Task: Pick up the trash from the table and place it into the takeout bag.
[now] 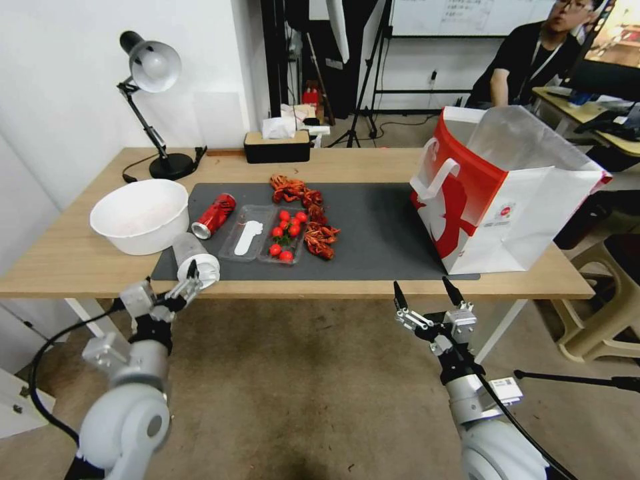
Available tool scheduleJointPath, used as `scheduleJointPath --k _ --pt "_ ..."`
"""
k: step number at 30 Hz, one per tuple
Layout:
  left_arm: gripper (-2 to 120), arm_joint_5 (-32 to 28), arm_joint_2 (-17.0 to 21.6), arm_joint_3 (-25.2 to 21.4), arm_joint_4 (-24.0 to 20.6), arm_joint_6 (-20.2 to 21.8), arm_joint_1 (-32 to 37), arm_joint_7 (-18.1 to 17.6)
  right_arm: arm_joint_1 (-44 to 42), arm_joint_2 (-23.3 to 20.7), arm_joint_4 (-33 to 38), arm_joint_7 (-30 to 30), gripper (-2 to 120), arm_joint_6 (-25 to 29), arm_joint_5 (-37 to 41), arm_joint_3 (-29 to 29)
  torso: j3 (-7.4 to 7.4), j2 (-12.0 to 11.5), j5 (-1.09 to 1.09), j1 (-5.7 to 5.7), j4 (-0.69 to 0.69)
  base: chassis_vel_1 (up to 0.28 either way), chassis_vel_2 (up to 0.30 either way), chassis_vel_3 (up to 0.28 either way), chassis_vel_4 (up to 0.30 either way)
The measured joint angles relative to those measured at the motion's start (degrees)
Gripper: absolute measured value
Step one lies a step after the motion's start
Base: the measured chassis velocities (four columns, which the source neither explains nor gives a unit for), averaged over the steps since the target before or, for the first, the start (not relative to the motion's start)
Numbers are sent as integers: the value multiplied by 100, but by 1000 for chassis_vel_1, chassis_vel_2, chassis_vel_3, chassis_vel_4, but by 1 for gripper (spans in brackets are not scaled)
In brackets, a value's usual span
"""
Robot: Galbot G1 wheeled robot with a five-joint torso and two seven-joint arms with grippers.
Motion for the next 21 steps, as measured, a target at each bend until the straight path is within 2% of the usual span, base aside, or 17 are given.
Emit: scheduleJointPath --k 4,9,21 --pt "100 -243 195 75 141 167 -225 -76 38 16 -33 18 100 -21 -39 -2 0 0 1 0 0 0 0 0 0" --pt "100 -224 259 194 215 480 -375 -253 45 13 -68 37 100 -42 -68 8 0 0 1 0 0 0 0 0 0" --pt "100 -122 161 363 274 550 -454 -204 78 21 -94 68 100 -69 -151 22 -1 0 1 0 0 0 0 0 0"
